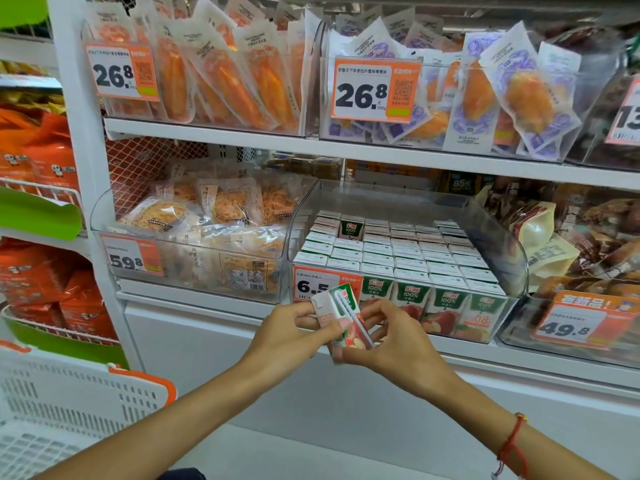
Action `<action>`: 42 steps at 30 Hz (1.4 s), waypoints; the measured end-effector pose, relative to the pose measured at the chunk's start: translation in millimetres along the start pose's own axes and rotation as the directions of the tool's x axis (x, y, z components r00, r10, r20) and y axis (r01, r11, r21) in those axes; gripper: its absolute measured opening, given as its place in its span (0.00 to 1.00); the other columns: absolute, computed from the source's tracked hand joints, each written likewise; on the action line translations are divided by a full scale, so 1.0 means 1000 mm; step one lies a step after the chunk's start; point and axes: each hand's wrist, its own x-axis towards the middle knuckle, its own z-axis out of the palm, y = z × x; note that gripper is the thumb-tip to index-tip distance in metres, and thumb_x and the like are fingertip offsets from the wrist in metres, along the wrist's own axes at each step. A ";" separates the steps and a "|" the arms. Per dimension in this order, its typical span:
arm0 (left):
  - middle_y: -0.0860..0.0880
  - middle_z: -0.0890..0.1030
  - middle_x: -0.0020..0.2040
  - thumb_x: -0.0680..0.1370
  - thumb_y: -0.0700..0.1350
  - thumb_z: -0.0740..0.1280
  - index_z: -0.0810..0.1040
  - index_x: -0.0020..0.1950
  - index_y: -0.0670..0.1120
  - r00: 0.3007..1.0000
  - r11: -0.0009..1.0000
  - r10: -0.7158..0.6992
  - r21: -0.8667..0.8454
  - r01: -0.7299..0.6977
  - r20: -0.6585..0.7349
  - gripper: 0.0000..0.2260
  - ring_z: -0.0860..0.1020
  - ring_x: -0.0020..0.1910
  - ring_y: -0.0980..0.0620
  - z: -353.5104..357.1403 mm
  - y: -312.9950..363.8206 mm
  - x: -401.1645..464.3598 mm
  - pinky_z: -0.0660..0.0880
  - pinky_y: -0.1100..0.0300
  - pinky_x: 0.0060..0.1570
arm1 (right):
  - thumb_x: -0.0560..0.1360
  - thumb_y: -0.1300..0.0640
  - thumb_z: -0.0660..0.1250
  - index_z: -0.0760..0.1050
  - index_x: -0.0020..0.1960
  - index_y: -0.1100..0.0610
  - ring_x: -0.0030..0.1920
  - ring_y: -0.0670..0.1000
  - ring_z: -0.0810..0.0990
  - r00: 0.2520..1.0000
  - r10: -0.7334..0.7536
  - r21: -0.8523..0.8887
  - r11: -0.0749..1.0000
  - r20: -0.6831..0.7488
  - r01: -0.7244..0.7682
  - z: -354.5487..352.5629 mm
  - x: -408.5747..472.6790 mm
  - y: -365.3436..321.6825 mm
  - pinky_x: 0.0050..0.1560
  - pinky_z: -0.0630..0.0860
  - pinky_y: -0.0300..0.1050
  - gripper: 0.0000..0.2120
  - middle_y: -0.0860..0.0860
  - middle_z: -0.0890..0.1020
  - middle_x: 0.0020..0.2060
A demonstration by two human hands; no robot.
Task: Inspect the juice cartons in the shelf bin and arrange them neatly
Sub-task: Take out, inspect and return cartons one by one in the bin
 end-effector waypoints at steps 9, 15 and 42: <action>0.53 0.86 0.48 0.80 0.48 0.66 0.80 0.59 0.51 0.992 0.986 -0.079 -0.141 0.092 0.096 0.09 0.84 0.48 0.56 -0.020 0.005 0.010 0.80 0.64 0.47 | 0.77 0.49 0.67 0.79 0.52 0.45 0.49 0.42 0.82 0.987 -0.015 0.370 0.928 0.158 -0.045 -0.016 0.008 0.005 0.49 0.80 0.36 0.05 0.41 0.84 0.45; 0.57 0.86 0.50 0.81 0.47 0.65 0.78 0.57 0.57 0.989 0.996 0.037 -0.084 -0.025 0.144 0.07 0.83 0.50 0.60 -0.020 0.005 0.008 0.77 0.62 0.54 | 0.78 0.48 0.64 0.78 0.53 0.45 0.46 0.39 0.82 0.974 -0.050 0.421 0.906 0.223 -0.050 -0.021 0.010 0.006 0.45 0.79 0.33 0.07 0.39 0.85 0.43; 0.56 0.83 0.57 0.78 0.44 0.68 0.75 0.64 0.57 0.980 0.986 0.137 -0.116 -0.120 0.148 0.15 0.81 0.56 0.60 -0.013 0.007 0.008 0.78 0.67 0.51 | 0.73 0.44 0.67 0.70 0.62 0.36 0.57 0.36 0.78 0.940 -0.340 0.091 0.937 0.028 0.337 -0.033 0.010 0.013 0.56 0.78 0.36 0.18 0.30 0.79 0.55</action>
